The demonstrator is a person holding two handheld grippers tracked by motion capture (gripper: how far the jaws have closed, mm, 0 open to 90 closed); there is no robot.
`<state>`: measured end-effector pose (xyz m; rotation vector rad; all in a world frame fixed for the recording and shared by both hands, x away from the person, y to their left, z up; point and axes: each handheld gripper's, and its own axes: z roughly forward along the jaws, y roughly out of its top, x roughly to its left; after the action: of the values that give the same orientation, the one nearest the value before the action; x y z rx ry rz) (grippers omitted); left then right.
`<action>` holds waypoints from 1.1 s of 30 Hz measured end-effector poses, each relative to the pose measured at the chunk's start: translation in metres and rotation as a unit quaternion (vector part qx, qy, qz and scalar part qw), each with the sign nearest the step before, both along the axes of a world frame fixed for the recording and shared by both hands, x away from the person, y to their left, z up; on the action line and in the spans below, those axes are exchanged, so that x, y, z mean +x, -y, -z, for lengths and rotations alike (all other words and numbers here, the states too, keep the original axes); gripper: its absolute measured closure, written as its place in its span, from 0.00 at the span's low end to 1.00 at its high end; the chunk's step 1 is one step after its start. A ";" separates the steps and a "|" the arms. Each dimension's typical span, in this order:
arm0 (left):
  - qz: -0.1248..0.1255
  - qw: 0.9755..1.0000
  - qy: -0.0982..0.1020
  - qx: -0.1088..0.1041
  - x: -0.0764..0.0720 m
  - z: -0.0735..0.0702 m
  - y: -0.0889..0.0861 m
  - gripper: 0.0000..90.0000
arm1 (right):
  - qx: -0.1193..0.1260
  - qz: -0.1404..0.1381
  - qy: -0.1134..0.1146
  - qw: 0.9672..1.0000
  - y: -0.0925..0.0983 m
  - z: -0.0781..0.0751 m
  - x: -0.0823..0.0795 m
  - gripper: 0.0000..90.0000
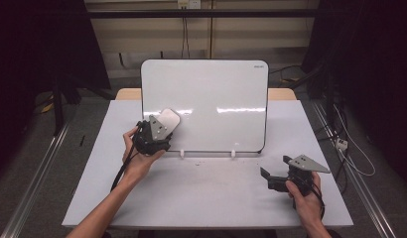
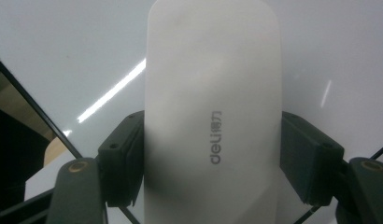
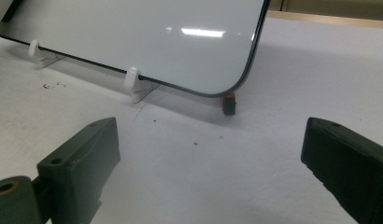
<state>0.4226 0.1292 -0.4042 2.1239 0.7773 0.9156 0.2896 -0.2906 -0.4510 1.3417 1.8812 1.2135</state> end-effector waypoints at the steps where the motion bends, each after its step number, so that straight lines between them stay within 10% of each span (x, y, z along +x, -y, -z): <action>1: 0.001 1.000 -0.006 -0.010 0.000 -0.001 -0.001 0.32 | 0.001 0.000 0.000 1.000 0.000 0.000 0.000 0.05; 11: 0.002 0.998 -0.029 -0.060 -0.009 -0.011 -0.012 0.10 | -0.001 -0.001 -0.002 1.000 -0.001 0.000 0.002 0.05; 18: 0.003 0.990 -0.059 -0.125 -0.020 -0.018 -0.026 0.06 | -0.005 -0.002 -0.001 1.000 -0.005 -0.001 0.002 0.05; 33: -0.022 0.985 -0.077 -0.154 -0.055 -0.005 -0.054 0.06 | -0.006 -0.002 -0.001 1.000 -0.005 -0.001 0.003 0.05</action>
<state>0.3672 0.1833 -0.3996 1.9248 0.9799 0.6103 0.2922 -0.2854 -0.4500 1.3331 1.8903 1.2014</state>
